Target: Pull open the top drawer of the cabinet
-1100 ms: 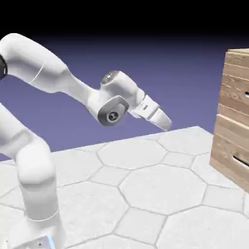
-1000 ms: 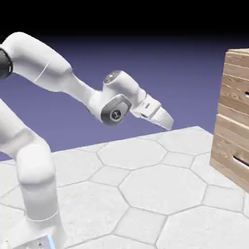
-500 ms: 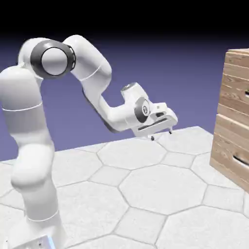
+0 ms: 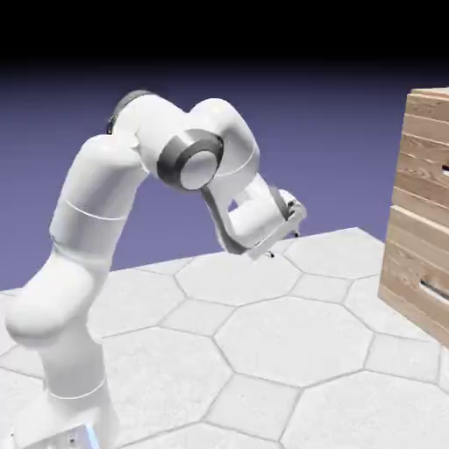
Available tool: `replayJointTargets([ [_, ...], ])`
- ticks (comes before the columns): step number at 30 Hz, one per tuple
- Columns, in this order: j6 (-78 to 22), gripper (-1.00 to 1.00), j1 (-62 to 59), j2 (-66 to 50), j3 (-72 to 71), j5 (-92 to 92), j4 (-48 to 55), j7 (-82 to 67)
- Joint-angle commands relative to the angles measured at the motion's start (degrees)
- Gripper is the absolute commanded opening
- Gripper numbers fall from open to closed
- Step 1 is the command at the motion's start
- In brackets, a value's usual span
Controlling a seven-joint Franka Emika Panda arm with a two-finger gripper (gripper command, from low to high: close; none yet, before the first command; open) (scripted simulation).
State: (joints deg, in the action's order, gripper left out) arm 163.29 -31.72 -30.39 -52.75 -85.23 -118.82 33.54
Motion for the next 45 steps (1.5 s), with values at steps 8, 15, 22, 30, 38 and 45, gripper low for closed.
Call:
replayJointTargets([
  [8,-2.5,0.0,-7.6,-14.7,-12.3,-19.9,9.9,-2.1],
  [15,-4.7,0.0,-14.2,-27.7,-23.1,-37.4,18.5,-3.9],
  [22,-6.9,0.0,-20.8,-40.6,-33.9,-54.8,27.1,-5.7],
  [30,-9.1,0.0,-27.5,-53.5,-44.8,-72.3,35.8,-7.6],
  [38,-3.9,0.0,-18.3,-53.9,-43.9,-69.1,50.3,-12.6],
  [45,-4.8,-1.0,-19.6,-54.2,-44.2,-70.0,48.1,-11.9],
])
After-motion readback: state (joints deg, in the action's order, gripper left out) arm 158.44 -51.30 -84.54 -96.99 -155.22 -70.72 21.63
